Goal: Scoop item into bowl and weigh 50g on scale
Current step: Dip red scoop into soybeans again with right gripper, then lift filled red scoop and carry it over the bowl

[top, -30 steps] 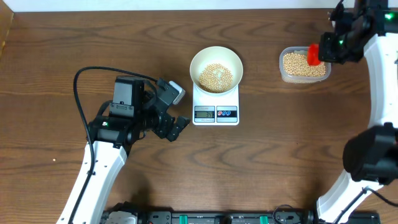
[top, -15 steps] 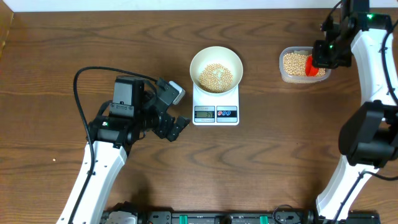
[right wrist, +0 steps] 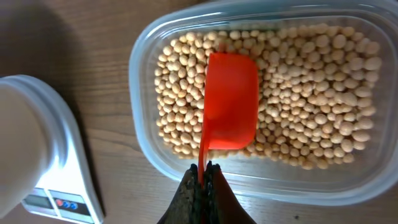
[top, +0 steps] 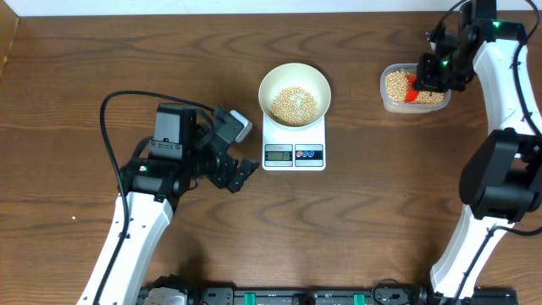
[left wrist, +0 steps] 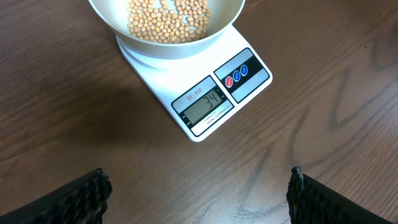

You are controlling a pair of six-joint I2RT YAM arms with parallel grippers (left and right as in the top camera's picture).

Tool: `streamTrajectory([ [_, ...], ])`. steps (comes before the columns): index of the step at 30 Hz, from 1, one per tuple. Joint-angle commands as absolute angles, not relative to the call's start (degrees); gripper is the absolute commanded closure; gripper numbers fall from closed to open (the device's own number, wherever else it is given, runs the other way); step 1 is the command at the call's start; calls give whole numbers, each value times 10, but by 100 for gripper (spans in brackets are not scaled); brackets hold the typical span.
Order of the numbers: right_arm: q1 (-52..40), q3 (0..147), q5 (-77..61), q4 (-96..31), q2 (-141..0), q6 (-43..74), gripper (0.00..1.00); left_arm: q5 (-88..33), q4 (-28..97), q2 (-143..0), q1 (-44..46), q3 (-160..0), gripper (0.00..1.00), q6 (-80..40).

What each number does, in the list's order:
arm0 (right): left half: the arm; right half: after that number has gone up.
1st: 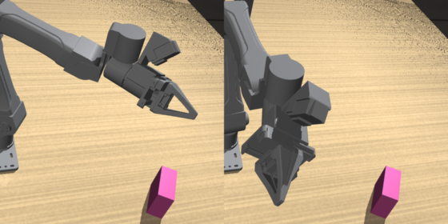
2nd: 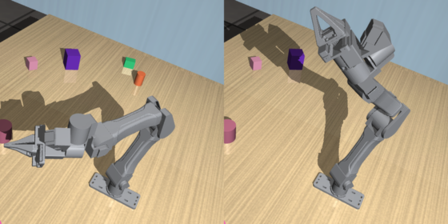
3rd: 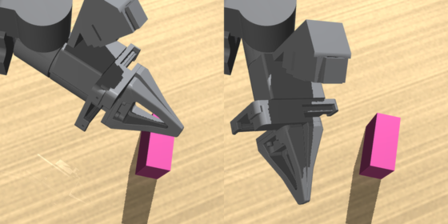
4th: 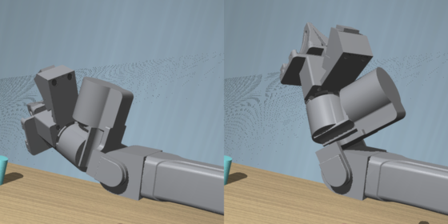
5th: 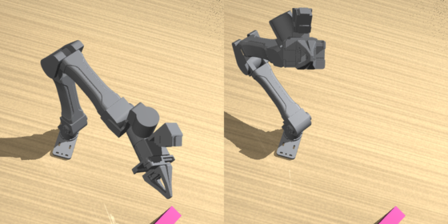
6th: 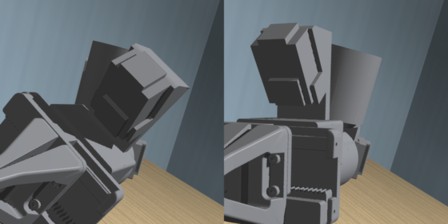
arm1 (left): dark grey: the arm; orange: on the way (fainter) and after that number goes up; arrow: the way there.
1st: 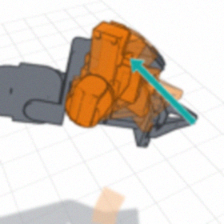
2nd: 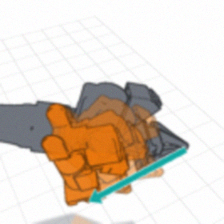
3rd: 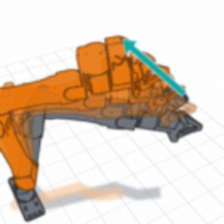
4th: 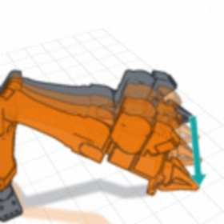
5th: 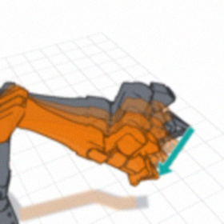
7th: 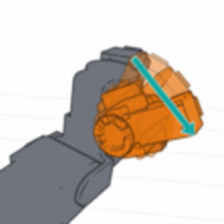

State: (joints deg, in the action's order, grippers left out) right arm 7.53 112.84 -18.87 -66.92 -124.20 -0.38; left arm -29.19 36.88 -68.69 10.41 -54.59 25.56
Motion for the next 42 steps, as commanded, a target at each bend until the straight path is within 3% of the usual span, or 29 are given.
streamTrajectory([
  [1,90,1135,-249,-668,-1251,3,99,-289,369,-689,106,-544,7,261],
  [30,213,1136,-447,-736,-1247,-97,99,-289,369,-689,106,-544,7,261],
  [42,217,1136,-561,-728,-1236,-115,99,-289,369,-689,106,-544,7,261],
])
